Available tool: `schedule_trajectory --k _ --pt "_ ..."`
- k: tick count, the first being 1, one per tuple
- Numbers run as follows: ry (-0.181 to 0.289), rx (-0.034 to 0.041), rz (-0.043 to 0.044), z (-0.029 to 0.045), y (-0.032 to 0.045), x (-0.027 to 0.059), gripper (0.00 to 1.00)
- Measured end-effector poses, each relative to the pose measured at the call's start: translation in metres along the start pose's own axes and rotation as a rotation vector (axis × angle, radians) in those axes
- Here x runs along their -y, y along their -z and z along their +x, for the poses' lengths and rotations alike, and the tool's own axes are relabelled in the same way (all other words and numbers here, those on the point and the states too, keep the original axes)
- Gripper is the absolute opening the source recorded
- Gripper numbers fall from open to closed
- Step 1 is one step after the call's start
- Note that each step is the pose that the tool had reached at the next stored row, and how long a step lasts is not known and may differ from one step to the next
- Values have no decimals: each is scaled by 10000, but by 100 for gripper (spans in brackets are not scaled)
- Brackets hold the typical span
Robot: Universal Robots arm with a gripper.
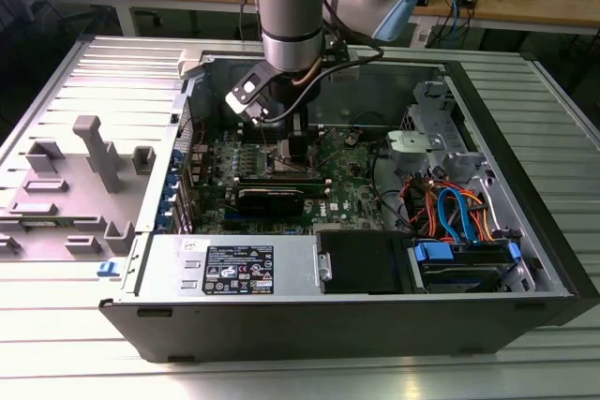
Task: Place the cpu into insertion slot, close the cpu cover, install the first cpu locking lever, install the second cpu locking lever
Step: 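Place the cpu into insertion slot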
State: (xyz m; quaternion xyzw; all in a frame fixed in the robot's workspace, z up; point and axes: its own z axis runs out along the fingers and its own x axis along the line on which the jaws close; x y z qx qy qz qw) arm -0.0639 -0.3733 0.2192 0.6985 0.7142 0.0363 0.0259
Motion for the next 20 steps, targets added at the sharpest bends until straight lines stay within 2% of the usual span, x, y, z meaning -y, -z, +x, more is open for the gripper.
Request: schedule_trajectory --k 11,16,18,20 --pt "-14 3 1 -14 -114 18 54" --pt "-22 1 19 -27 -124 18 54" --pt "-23 2 63 -30 -127 19 54" --pt "-27 0 156 -31 -132 20 54"
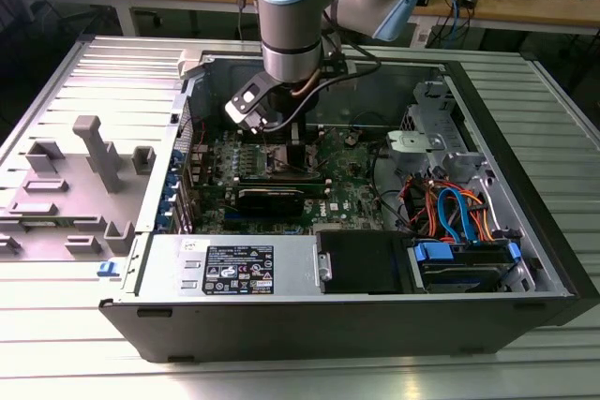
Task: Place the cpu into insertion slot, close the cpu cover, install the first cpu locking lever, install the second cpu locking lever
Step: 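Place the cpu into insertion slot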
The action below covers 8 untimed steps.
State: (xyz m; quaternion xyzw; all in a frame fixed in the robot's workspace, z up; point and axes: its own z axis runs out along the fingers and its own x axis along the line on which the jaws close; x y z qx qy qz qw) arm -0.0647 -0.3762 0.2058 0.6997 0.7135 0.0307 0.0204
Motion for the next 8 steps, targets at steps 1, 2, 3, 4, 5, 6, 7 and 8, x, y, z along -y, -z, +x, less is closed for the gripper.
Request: schedule_trajectory --k 1,2,3,4,5,6,7,8 --pt "-3 -1 4 0 -9 1 54" --pt "-3 0 5 0 -16 1 54" --pt "-3 -1 5 0 -44 2 54" --pt "-3 -1 5 0 -51 3 54" --pt "-3 1 6 -1 -53 4 54" --pt "-3 3 7 -1 -54 4 54" --pt "-3 2 7 -1 -55 4 54" --pt "-4 1 6 -1 -56 4 54"
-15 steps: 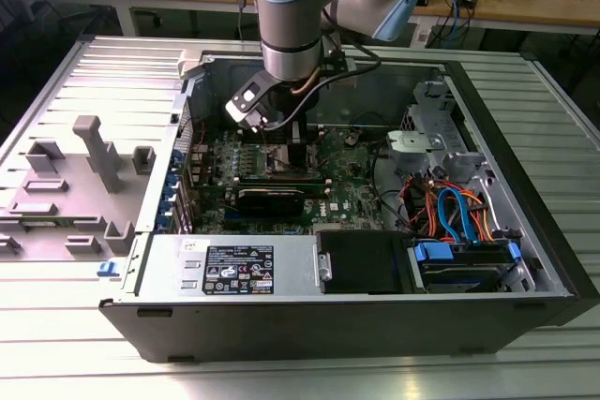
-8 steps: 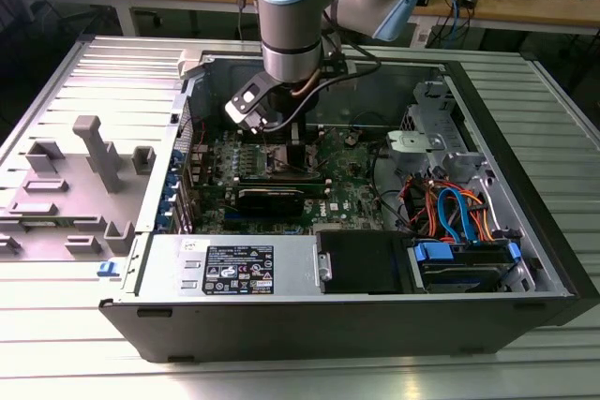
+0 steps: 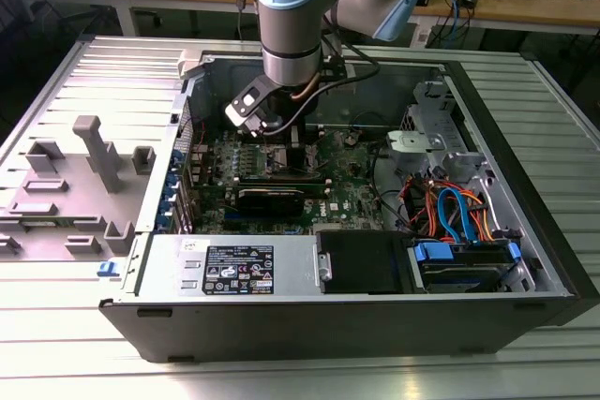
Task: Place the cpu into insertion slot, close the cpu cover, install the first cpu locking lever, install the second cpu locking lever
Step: 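Place the cpu into insertion slot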
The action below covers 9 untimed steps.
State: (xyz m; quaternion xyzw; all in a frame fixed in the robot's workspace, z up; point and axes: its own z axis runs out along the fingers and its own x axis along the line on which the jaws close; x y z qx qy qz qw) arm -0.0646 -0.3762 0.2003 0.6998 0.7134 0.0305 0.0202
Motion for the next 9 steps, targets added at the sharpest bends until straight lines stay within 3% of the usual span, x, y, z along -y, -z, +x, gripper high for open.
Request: schedule_trajectory --k 9 --pt "-42 3 33 0 -5 2 54"
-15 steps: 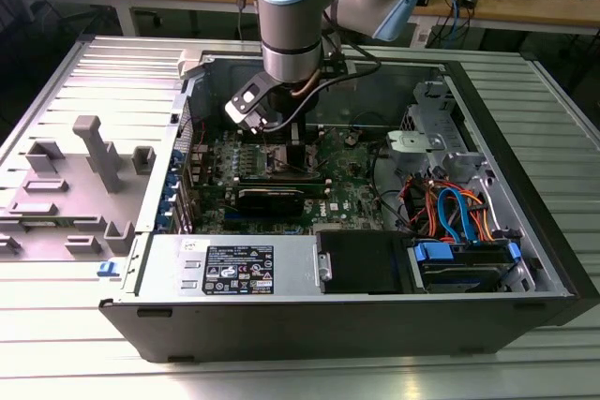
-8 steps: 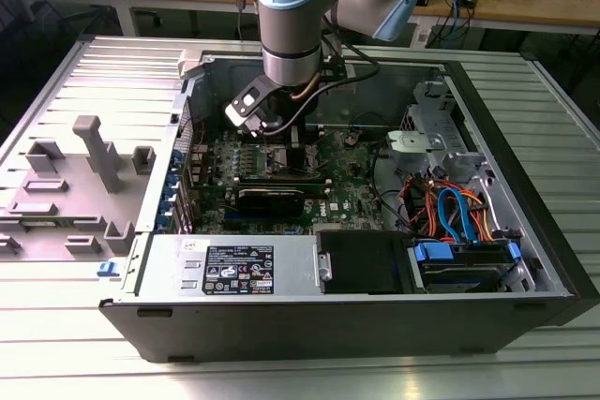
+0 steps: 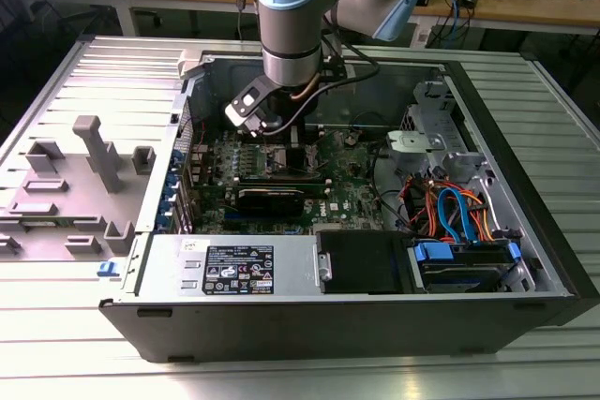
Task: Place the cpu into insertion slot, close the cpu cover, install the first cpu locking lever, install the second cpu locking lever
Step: 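Place the cpu into insertion slot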
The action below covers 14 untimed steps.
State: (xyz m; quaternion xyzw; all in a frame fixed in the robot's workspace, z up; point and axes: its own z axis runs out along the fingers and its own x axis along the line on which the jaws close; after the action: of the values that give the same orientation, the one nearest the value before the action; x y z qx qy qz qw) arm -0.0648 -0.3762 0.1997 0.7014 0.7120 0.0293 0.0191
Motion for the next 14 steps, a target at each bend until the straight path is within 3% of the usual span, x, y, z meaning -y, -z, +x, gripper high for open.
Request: schedule_trajectory --k 14 --pt "-120 7 2 0 -6 14 54"
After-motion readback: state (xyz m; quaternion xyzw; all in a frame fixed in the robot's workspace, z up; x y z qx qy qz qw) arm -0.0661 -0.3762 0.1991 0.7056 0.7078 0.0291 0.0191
